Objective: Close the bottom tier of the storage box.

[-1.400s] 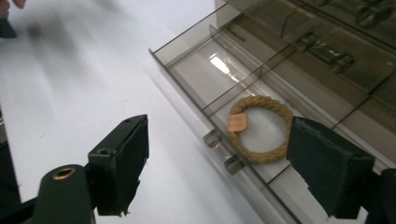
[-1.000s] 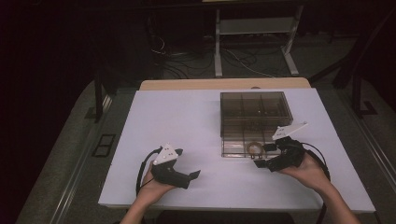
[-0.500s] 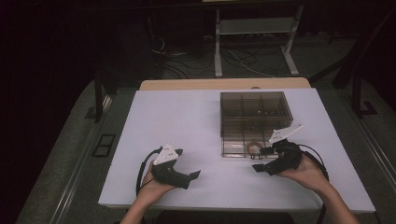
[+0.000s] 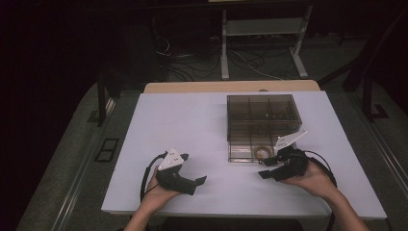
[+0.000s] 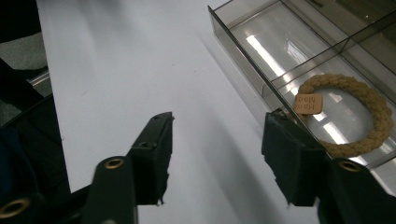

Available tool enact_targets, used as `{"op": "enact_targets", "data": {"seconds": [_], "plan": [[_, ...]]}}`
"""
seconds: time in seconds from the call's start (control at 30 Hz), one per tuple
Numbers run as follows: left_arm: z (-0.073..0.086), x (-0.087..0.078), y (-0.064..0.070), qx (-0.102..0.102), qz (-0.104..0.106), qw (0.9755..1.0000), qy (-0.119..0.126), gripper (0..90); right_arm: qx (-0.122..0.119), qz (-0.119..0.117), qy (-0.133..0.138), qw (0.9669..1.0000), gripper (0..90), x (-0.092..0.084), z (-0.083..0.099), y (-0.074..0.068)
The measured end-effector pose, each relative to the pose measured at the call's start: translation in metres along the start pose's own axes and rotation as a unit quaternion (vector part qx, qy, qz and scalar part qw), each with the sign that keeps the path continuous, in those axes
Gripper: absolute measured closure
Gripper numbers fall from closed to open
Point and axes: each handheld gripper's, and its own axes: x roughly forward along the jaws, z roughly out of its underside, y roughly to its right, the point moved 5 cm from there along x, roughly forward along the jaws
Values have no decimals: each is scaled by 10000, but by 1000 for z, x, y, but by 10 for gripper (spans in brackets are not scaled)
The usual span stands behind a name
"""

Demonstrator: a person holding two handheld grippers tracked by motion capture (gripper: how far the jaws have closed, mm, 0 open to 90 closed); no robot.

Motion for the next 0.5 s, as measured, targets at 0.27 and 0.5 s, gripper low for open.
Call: {"op": "enact_targets", "data": {"seconds": [0.27, 0.5], "plan": [[0, 0, 0, -12, 3, 10000, 8, 0, -9, 74, -152, 9999, 565, 7, 1, 2], [0, 0, 0, -13, 7, 10000, 10, 0, -30, 100, -267, 9996, 662, 12, 2, 1]]}}
